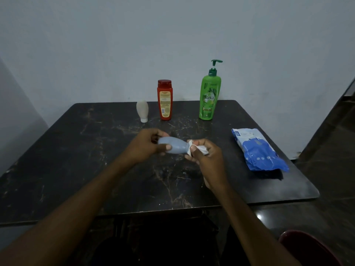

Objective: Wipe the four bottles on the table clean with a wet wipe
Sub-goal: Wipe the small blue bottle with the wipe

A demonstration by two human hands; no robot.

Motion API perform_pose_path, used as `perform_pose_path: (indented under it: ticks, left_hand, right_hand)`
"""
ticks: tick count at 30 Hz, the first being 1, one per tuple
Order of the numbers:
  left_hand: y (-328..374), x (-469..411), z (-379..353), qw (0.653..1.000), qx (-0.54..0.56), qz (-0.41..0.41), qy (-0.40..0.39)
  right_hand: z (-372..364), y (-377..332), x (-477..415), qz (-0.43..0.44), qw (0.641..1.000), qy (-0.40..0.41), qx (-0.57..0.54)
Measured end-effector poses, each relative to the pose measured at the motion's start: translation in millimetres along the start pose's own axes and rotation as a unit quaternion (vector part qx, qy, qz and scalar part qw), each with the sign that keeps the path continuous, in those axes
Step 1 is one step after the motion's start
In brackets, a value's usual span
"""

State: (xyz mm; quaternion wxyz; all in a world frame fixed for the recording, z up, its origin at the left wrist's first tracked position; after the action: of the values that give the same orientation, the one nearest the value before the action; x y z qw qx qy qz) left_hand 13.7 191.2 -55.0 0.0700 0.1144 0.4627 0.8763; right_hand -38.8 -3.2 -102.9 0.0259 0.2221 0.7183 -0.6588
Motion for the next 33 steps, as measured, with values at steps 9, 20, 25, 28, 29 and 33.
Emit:
perform_pose_path:
  ticks: [9, 20, 25, 28, 29, 33]
  left_hand:
    - [89, -68, 15, 0.974, -0.173, -0.114, 0.087]
    - [133, -178, 5, 0.947, -0.269, -0.135, 0.109]
    - [135, -211, -3, 0.937, -0.305, -0.132, 0.107]
    - [129, -228, -10, 0.936, -0.314, -0.121, 0.103]
    - [127, -232, -12, 0.936, -0.316, -0.118, 0.100]
    - [120, -243, -19, 0.935, -0.320, -0.114, 0.097]
  right_hand:
    - [26, 24, -79, -0.026, 0.998, 0.056, -0.006]
    - [56, 65, -161, 0.011, 0.989, 0.066, 0.132]
    - [57, 77, -172, 0.027, 0.984, 0.068, 0.161]
    - [62, 82, -174, 0.028, 0.984, 0.075, 0.157]
    - [63, 83, -174, 0.026, 0.985, 0.077, 0.151]
    - [64, 88, -174, 0.022, 0.986, 0.070, 0.149]
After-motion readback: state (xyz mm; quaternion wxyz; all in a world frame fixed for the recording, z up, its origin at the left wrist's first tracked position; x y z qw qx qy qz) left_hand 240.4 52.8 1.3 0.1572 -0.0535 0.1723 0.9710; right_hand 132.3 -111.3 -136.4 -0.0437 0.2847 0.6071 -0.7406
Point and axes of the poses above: each hand's wrist, its own x-axis away from the middle knuckle, its own z-axis out of the back of the hand, y = z × x, the point moved 10 cm from there along -x, towards the middle knuckle, and after that the axes turned 12 degrees about z, right-handed, at the moved point
